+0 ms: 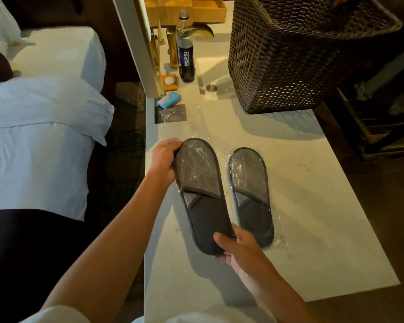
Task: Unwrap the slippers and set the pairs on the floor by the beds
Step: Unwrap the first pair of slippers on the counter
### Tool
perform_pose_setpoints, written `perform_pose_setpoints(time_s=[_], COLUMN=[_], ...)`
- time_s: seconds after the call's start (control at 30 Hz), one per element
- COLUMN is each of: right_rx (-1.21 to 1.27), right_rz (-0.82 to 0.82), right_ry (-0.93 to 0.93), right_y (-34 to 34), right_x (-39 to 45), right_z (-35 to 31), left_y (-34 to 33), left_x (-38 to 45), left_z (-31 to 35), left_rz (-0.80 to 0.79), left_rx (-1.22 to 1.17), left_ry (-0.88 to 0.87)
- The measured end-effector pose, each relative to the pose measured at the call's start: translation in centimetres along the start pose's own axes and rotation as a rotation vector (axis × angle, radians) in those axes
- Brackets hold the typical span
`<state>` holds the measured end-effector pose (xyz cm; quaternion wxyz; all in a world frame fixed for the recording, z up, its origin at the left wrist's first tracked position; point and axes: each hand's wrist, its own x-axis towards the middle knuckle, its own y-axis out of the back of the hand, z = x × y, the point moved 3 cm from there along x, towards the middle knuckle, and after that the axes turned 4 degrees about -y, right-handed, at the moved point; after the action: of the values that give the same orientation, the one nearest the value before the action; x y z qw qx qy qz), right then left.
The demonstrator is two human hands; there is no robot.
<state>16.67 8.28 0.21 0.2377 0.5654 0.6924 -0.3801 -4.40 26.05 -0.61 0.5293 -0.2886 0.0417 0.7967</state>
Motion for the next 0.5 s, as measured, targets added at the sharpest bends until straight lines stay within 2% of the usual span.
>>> perform_pose_setpoints(time_s=[0.13, 0.27, 0.5], right_rx=[-0.001, -0.08, -0.157], right_rz=[0.048, 0.126, 0.169], right_ry=[0.079, 0.138, 0.029], right_y=[-1.1, -1.6, -0.4], right_x=[2.6, 4.4, 5.5], right_z=[-3.6, -5.5, -3.9], left_y=[-0.4, -0.7, -2.2], left_x=[1.2, 3.4, 9.2], left_z=[-0.4, 0.0, 2.0], left_rz=[0.048, 0.086, 0.096], left_rx=[-0.011, 0.08, 0.092], left_ry=[0.078, 0.047, 0.068])
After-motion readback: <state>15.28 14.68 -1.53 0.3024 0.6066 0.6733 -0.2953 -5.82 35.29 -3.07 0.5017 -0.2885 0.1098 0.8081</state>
